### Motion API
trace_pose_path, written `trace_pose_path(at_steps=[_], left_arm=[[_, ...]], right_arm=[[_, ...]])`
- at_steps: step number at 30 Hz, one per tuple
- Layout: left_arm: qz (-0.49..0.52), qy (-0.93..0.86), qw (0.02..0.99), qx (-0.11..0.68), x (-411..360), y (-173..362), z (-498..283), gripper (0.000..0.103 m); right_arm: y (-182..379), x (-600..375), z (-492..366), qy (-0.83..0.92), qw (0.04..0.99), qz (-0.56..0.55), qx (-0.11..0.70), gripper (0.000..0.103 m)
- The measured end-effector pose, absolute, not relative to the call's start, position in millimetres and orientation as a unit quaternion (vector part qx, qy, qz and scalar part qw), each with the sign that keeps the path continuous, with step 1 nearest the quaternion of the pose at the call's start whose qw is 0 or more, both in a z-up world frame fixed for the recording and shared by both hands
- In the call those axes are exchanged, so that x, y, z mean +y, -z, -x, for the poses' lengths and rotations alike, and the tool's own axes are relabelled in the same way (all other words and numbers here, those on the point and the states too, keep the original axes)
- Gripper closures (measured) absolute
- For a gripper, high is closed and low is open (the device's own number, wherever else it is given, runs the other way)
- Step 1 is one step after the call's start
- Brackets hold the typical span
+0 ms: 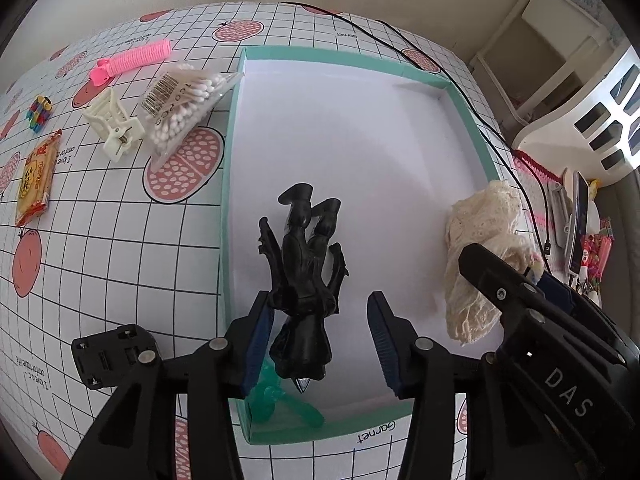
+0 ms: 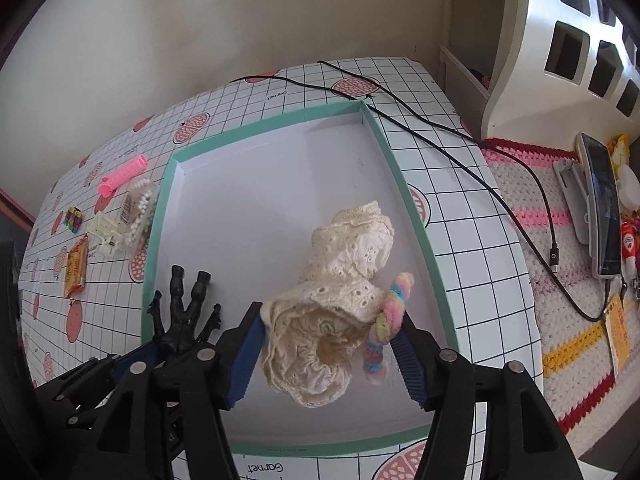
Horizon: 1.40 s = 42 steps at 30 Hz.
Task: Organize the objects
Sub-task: 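Open right gripper to drop scrunchie in box while left holds black figure, then lower black toy figure into the box and open left gripper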
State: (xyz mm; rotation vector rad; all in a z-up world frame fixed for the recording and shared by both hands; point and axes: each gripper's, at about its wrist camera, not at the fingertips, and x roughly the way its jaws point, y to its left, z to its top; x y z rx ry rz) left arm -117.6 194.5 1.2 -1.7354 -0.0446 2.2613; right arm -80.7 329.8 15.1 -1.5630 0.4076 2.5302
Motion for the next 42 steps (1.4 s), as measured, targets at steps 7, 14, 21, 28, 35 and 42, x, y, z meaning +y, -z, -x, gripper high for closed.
trace_pose_path(at_steps=[7, 14, 21, 28, 35, 42], left_arm=[[0.594, -0.791, 0.143, -0.021, 192, -8, 115, 0.052], [0.589, -0.796, 0.14, -0.031, 177, -12, 113, 0.052], [0.589, -0.796, 0.135, -0.036, 170, -16, 120, 0.052], [0.589, -0.796, 0.132, -0.046, 165, -16, 122, 0.052], [0.589, -0.796, 0.13, -0.051, 163, -16, 124, 0.052], [0.587, -0.798, 0.125, -0.057, 162, -15, 126, 0.052]], right_arm=[[-21, 329, 79, -0.846, 0.064, 0.51, 0.143, 0.029], [-23, 332, 77, -0.849, 0.063, 0.502, 0.153, 0.018], [-23, 332, 76, -0.85, 0.061, 0.498, 0.159, 0.01], [-24, 333, 75, -0.852, 0.055, 0.493, 0.166, 0.001], [-19, 336, 77, -0.835, 0.071, 0.515, 0.179, 0.0], [-6, 350, 74, -0.816, 0.09, 0.537, 0.195, 0.0]])
